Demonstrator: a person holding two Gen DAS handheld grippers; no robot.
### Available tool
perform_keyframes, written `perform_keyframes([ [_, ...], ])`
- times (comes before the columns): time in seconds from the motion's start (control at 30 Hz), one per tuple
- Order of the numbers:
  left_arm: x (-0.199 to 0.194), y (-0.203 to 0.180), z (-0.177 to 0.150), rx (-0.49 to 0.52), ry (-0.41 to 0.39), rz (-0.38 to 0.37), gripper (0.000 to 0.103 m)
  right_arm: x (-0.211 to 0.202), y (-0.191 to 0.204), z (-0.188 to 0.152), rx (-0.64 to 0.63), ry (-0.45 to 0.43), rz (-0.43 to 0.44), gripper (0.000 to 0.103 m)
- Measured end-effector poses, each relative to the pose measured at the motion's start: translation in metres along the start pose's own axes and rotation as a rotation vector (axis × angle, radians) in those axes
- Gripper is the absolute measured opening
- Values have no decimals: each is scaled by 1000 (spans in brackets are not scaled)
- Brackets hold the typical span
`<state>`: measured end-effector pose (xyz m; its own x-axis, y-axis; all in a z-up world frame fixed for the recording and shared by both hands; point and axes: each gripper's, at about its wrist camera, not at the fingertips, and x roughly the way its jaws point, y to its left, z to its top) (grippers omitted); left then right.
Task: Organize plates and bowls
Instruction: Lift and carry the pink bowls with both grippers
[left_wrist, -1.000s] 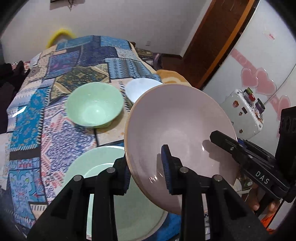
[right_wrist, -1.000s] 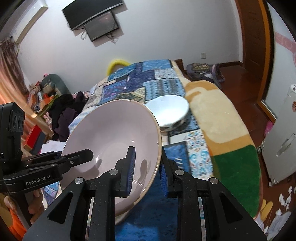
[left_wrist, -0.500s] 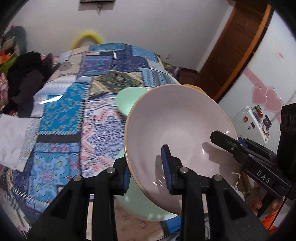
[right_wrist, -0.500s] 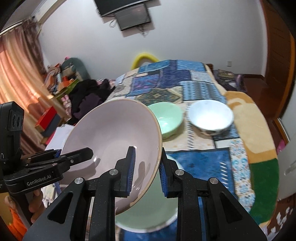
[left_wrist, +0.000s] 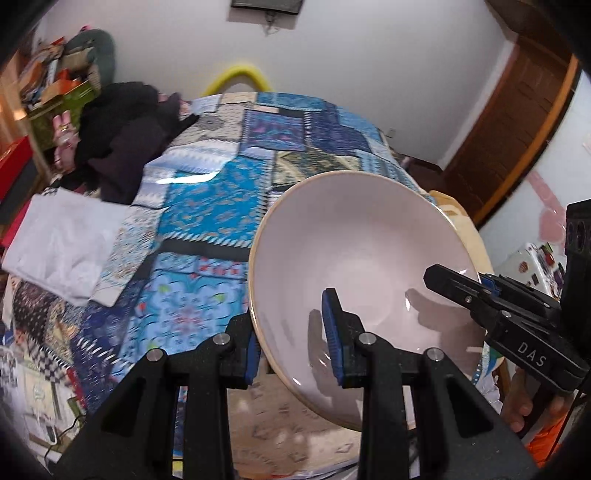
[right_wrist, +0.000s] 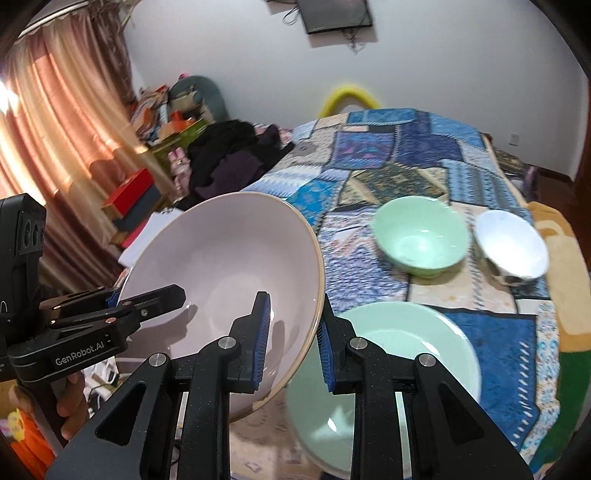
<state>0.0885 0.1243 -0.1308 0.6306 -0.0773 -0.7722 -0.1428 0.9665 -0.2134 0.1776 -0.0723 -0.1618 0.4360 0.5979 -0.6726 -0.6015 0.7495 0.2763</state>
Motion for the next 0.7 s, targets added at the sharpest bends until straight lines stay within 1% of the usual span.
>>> perform_keyframes([
  [0.2,0,31,-10,-47,15,36,30,25,17,-3,-22,57,37,22],
  [0.3,6,45,-15,-69,34,46,30,37,21,-7,-23,90,49,22],
  [0.7,41,75,-36,-124,121,60,30,80,25,-25,-22,216,59,22],
])
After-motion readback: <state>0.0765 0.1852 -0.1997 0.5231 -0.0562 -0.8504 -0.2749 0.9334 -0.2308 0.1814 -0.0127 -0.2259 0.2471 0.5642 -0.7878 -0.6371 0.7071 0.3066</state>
